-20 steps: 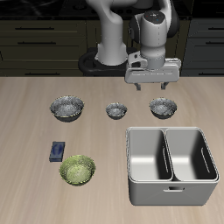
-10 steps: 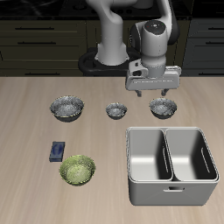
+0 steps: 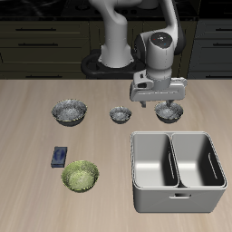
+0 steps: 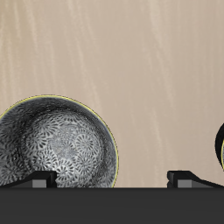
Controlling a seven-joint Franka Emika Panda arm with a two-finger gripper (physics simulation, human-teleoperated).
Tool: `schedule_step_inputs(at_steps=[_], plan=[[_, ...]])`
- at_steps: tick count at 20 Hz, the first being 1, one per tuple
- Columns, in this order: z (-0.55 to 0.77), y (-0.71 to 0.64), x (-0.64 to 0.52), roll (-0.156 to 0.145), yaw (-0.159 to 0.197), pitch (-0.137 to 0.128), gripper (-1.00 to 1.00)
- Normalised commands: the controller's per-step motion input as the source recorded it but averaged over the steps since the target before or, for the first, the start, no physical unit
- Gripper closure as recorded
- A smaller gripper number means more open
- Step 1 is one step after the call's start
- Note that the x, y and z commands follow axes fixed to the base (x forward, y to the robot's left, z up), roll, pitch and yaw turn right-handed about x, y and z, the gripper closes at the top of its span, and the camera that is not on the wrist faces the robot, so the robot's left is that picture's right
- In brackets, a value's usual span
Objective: Stack middle-sized black bowl on the green bowl
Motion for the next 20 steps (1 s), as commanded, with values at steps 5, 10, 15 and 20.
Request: schedule_step_inputs(at_steps=[5, 10, 15, 20], plan=[[-0.18, 0.03, -0.01, 0.014, 0.018, 0.018, -1.00], [-0.23, 0.06, -0.02, 0.073, -0.012, 0.056, -1.00], [-0.12, 0.00, -0.05, 0.030, 0.013, 0.019, 1.00], [-0.07, -0.10, 0.04, 0.001, -0.028, 0.039, 1.00]])
